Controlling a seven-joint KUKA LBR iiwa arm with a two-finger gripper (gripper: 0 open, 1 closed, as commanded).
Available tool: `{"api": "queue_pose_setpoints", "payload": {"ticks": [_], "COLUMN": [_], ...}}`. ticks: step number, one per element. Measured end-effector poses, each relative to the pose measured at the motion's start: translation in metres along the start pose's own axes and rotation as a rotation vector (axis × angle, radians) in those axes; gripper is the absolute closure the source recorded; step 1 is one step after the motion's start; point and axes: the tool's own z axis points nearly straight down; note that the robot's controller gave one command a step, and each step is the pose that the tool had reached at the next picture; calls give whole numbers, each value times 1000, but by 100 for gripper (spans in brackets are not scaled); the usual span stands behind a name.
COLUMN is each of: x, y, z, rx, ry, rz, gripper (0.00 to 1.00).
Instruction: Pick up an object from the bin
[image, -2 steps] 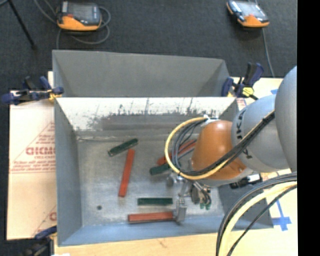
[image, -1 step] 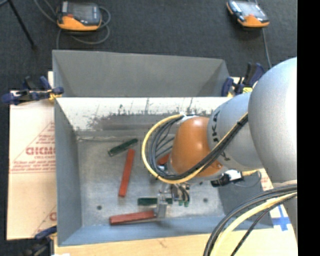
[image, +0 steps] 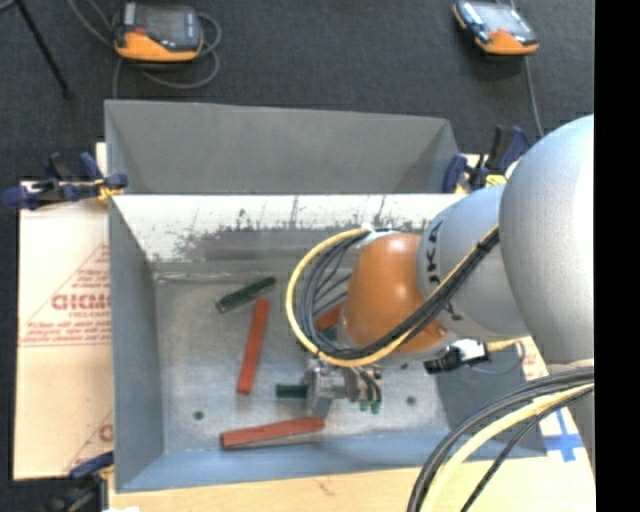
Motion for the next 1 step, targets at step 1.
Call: {"api": "queue_pose_setpoints", "payload": {"ticks": [1], "x": [0], "y": [-9], "z": [-113], "rx": [-1], "ry": [-5], "rz": [-22], "gripper": [100]}}
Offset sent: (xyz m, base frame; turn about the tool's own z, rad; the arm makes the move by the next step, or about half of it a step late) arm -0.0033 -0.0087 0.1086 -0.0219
